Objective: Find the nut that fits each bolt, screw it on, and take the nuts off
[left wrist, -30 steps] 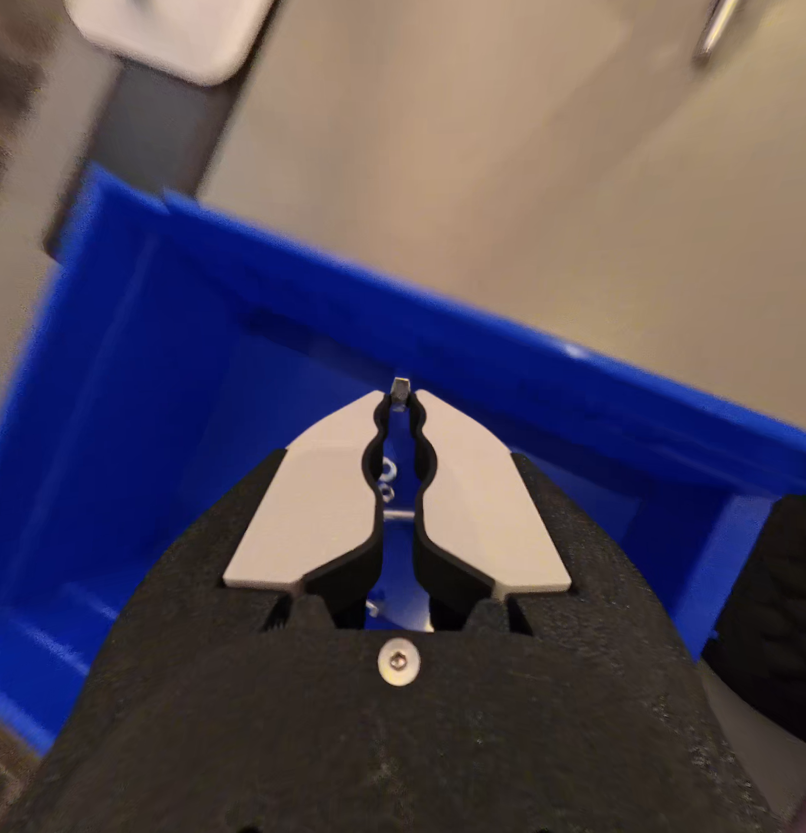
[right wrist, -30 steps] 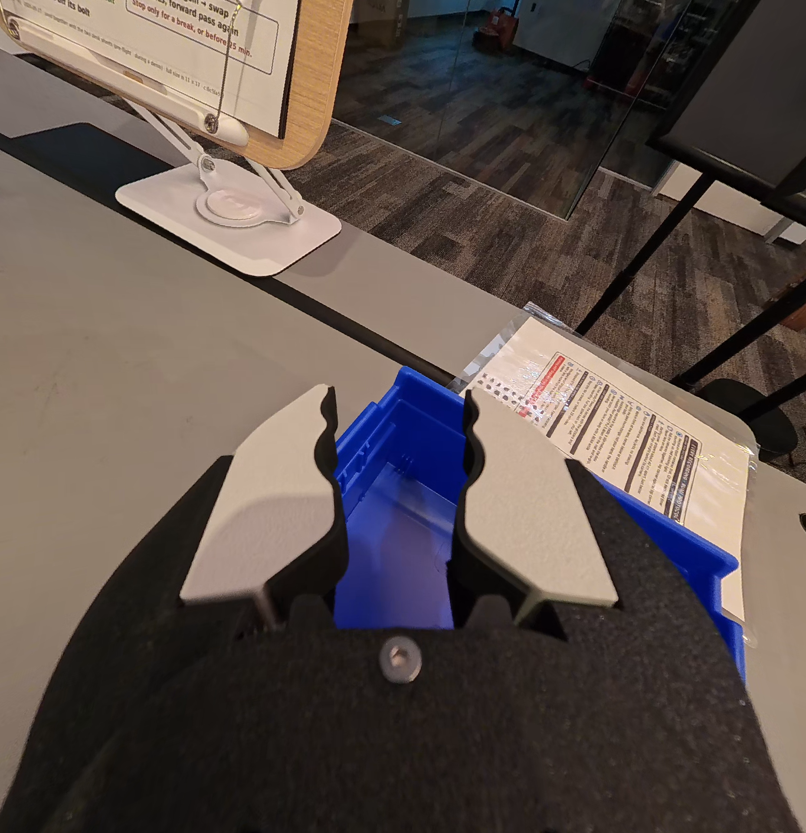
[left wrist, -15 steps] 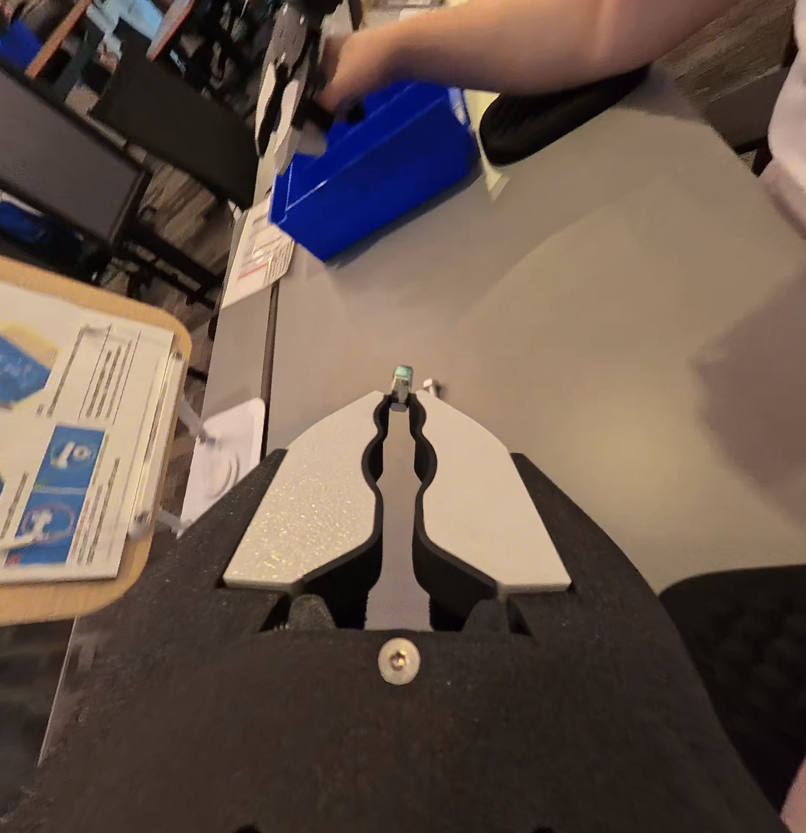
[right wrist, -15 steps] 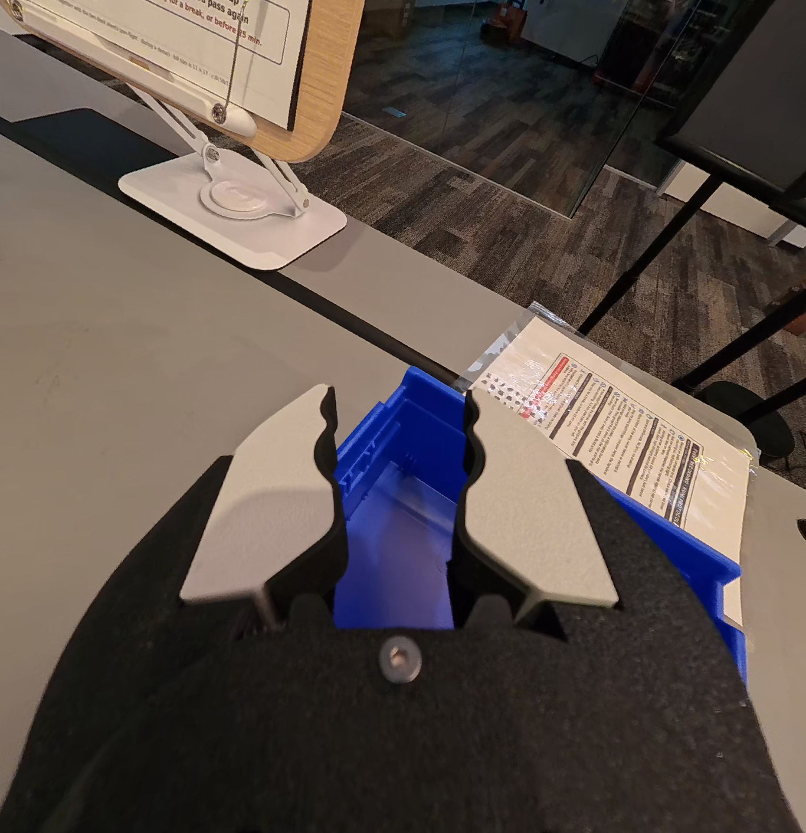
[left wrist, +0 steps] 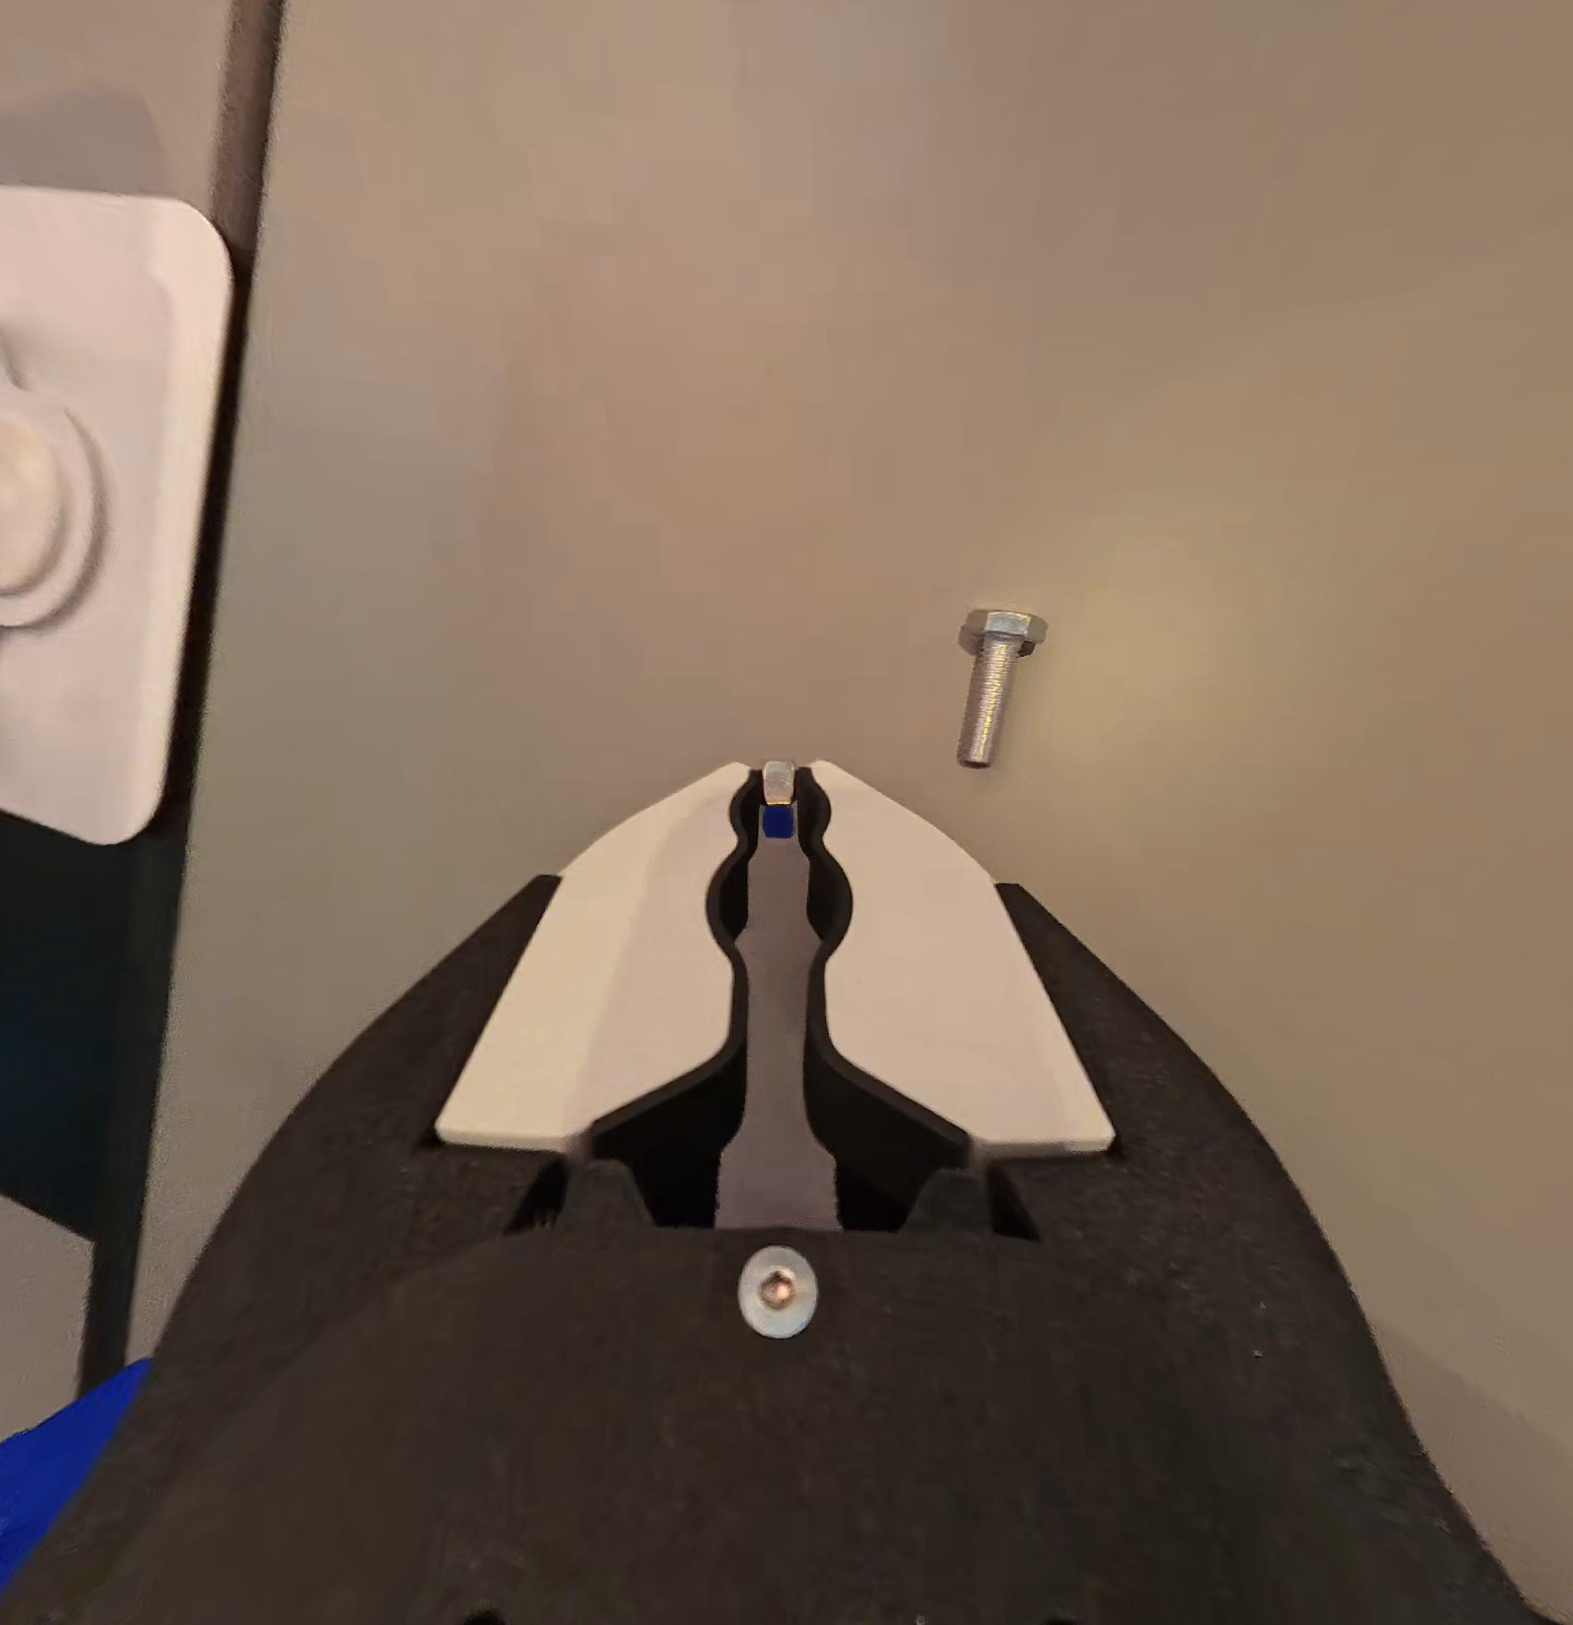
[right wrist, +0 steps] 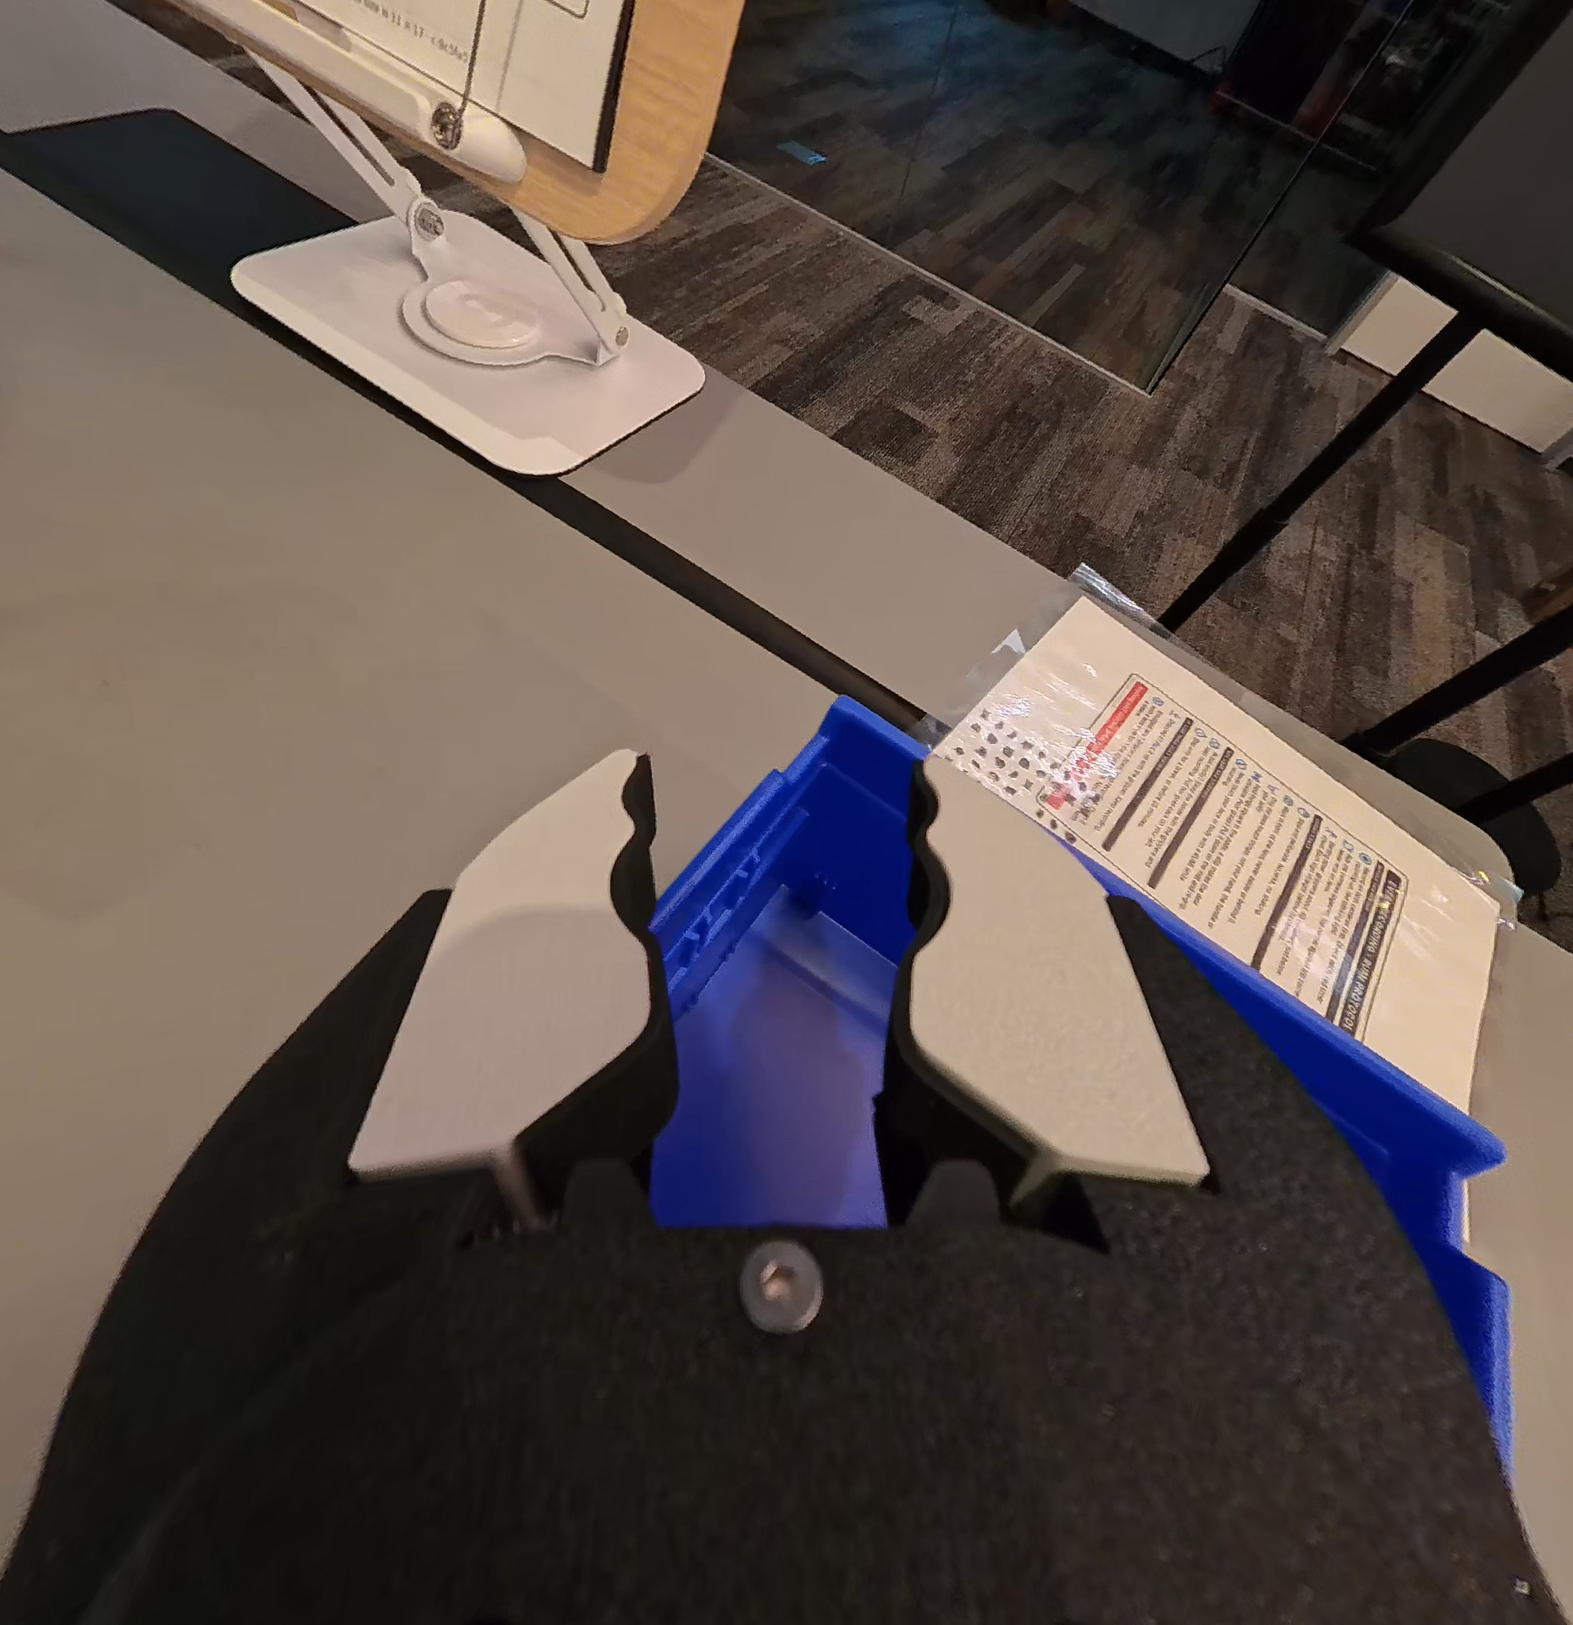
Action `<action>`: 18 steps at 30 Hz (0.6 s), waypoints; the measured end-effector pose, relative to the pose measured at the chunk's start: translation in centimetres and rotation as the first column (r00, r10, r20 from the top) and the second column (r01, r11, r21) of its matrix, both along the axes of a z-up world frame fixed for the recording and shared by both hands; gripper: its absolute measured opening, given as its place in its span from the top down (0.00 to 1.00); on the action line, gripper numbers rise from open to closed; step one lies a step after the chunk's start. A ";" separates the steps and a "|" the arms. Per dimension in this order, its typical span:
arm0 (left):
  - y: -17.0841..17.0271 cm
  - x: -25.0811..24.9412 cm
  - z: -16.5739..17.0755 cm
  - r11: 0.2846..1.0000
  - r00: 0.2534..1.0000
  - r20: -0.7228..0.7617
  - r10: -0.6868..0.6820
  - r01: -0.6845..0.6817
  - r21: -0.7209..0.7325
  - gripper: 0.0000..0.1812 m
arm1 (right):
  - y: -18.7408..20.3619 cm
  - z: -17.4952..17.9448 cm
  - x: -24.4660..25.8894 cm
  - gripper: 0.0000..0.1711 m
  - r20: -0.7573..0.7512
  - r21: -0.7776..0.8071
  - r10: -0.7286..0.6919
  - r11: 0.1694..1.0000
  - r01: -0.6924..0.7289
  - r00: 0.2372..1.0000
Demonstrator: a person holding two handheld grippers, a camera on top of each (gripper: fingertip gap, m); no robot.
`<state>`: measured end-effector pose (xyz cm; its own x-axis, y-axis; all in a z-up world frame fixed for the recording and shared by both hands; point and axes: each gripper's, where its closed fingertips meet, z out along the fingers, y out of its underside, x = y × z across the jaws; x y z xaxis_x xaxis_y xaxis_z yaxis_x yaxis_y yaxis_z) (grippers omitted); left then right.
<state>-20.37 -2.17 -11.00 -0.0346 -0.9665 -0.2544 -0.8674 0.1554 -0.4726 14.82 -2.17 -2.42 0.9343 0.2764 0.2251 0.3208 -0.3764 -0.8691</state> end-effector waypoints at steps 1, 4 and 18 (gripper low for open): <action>-0.2 0.2 -0.4 1.000 1.000 -0.005 0.006 -0.006 -0.019 0.96 | 0.0 -0.1 -0.1 0.68 0.002 -0.003 0.005 1.000 -0.005 1.000; -0.1 0.4 -1.3 0.995 0.998 -0.025 0.062 -0.064 -0.082 0.96 | 0.1 0.0 -0.5 0.68 -0.006 -0.006 0.020 1.000 -0.020 1.000; -0.6 0.1 -3.6 0.959 0.989 -0.103 0.111 -0.133 -0.249 0.96 | -0.1 0.3 -0.3 0.68 -0.020 -0.001 0.023 1.000 -0.023 1.000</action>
